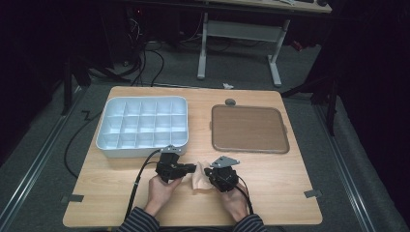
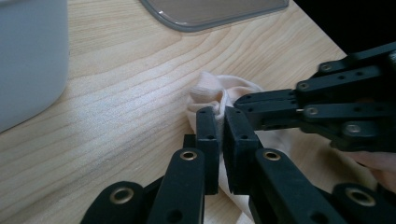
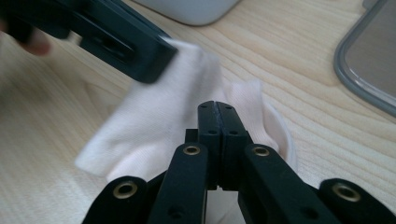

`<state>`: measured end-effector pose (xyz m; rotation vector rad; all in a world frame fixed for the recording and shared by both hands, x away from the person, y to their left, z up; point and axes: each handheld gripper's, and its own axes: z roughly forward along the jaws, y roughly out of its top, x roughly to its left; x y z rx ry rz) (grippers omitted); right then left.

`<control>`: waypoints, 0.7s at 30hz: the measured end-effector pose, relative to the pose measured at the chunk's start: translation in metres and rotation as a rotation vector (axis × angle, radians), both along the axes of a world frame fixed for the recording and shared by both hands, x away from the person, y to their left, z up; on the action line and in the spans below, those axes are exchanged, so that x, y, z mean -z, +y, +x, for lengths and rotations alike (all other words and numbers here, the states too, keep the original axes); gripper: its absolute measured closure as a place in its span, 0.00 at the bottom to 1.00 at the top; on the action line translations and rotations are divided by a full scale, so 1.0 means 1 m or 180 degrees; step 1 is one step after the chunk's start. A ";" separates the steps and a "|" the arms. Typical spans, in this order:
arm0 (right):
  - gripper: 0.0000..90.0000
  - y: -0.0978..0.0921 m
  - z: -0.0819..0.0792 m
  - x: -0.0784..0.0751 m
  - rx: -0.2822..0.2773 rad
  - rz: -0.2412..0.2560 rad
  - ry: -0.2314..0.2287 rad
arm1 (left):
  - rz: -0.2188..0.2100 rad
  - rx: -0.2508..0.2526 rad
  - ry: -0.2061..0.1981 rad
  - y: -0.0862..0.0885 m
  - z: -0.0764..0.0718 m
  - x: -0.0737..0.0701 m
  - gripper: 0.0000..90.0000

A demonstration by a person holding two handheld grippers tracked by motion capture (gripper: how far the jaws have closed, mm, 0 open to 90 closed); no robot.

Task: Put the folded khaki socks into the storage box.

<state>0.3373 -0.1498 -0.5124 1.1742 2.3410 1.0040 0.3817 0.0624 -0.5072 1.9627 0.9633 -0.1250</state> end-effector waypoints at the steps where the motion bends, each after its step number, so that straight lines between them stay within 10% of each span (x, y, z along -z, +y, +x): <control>1: 1.00 0.000 0.001 0.002 0.0029 -0.0005 0.0036 | -0.0044 -0.0006 -0.0007 0.002 -0.001 -0.002 0.95; 21: 1.00 0.014 0.001 0.008 -0.0217 -0.0089 0.0140 | -0.0272 0.0052 -0.0095 0.003 -0.005 -0.007 0.96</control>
